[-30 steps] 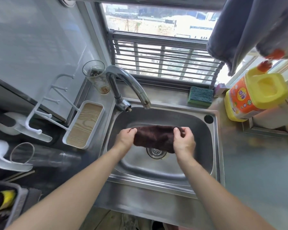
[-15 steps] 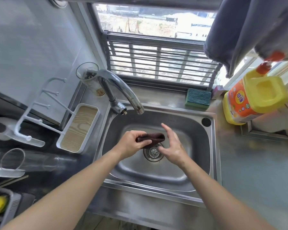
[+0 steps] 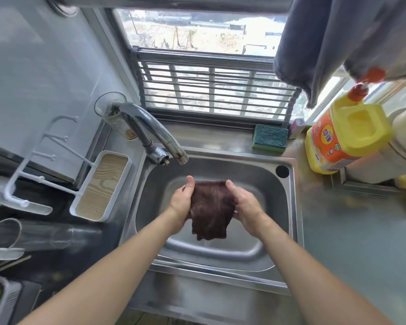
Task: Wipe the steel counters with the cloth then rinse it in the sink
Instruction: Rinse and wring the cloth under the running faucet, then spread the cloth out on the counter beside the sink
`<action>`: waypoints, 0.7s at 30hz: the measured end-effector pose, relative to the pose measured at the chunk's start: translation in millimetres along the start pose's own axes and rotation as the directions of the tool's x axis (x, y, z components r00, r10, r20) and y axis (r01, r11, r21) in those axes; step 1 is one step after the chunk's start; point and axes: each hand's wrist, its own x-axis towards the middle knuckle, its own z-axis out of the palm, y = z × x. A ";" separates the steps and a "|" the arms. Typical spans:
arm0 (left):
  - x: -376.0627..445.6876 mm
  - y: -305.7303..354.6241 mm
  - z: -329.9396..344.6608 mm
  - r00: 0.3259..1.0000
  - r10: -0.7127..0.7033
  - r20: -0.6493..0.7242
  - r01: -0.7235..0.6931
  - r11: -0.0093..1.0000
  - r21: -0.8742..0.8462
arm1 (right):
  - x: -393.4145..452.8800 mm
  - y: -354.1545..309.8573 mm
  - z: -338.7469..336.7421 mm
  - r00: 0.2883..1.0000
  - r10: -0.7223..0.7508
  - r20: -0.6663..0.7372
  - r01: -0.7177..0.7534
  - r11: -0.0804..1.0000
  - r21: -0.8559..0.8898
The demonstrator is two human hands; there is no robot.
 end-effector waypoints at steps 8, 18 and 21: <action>-15.4 -13.8 44.2 0.992 -0.124 -0.028 0.101 0.907 -0.409 | -17.2 6.8 -50.7 0.939 0.294 0.181 -0.315 0.944 0.099; -53.8 -10.2 191.8 0.968 -0.099 0.229 0.178 0.917 -0.357 | -64.2 -56.9 -201.8 0.930 -0.122 -0.346 0.231 0.927 0.295; -63.6 -30.2 231.2 0.973 -0.107 0.203 0.094 0.993 0.074 | -63.7 -47.0 -237.3 0.712 -0.180 -0.679 0.062 0.979 -0.195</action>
